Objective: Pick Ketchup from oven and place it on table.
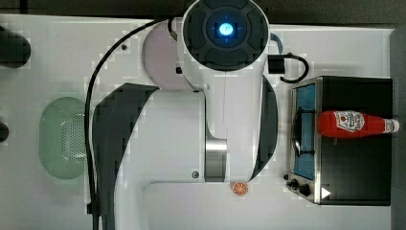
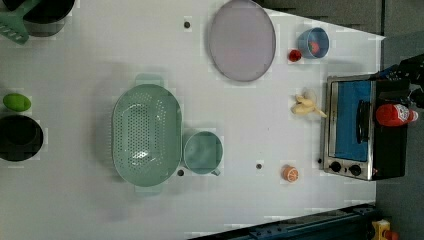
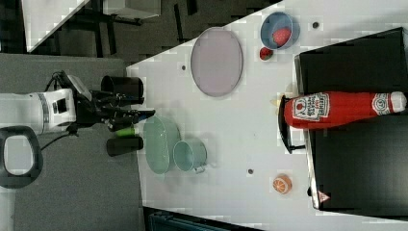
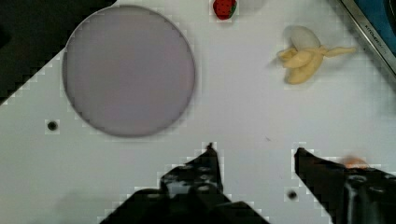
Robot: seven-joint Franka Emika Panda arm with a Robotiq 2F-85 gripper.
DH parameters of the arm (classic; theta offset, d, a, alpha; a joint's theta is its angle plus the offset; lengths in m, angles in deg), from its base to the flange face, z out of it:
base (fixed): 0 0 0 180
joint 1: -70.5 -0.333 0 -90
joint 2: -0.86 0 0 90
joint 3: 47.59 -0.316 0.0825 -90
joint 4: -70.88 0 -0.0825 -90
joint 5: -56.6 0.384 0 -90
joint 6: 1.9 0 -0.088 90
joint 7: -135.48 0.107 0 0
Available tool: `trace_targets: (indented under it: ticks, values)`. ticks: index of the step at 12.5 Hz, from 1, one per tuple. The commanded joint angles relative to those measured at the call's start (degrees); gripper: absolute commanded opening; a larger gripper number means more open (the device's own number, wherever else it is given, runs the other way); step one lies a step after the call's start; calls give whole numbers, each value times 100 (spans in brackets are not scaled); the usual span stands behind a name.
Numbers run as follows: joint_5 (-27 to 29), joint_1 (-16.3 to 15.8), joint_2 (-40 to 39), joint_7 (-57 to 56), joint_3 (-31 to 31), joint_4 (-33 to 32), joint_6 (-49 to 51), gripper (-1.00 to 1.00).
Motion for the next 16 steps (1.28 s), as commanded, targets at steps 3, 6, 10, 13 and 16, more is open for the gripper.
trace_targets:
  ticks: [3, 6, 10, 13, 16]
  values:
    - [-27, 256, 2006, 203, 195, -970, 1176, 99]
    - [-27, 330, 1970, 203, 432, -970, 1021, 100]
    - [-27, 493, 1778, 202, 1090, -965, 385, 100]
    - [-27, 583, 1413, 183, 1708, -954, -236, 100]
    - [-27, 612, 959, 162, 2272, -929, -678, 100]
